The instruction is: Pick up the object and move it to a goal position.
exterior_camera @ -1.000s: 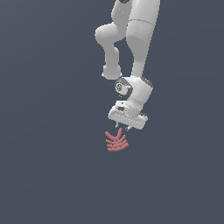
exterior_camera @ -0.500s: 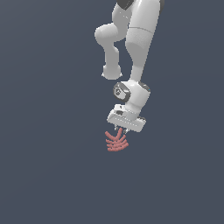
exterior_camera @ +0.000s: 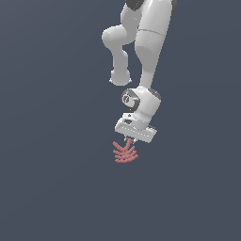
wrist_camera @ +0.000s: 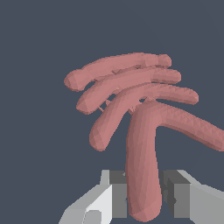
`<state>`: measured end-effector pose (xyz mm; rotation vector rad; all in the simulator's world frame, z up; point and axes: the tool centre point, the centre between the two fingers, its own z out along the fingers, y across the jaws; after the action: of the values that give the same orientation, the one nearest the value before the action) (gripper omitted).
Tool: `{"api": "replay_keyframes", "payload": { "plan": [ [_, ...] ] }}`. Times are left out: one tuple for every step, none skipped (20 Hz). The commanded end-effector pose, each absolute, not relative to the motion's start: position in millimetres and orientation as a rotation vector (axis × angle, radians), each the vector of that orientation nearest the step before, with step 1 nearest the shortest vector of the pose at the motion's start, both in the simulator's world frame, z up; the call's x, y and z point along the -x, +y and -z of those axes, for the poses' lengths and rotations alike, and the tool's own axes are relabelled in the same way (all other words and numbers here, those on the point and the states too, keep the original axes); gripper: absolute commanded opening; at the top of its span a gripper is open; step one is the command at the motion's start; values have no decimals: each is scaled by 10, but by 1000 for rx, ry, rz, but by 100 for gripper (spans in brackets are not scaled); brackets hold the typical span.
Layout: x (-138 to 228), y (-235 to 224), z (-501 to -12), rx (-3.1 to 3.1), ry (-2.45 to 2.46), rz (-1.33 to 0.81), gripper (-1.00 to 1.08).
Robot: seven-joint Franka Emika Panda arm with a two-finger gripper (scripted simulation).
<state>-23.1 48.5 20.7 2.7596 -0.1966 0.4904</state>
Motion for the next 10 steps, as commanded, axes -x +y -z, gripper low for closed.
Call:
{"api": "replay_keyframes", "payload": {
  "plan": [
    [233,483,-204,-2759,-197,-489,-100],
    [231,484,-207,-2759,-197,-490,-100],
    [232,485,-210,-2759,-197,-490,-100],
    [235,488,-216,-2759,-197,-490,-100],
    [239,492,-227,-2759,-197,-490,-100],
    [245,497,-241,-2759,-197,-490,-100],
    [253,504,-260,-2759,-197,-490,-100],
    [263,512,-282,-2760,-197,-490,-100],
    [274,523,-310,-2760,-197,-490,-100],
    [287,534,-340,-2760,-197,-489,-100]
  ]
}}
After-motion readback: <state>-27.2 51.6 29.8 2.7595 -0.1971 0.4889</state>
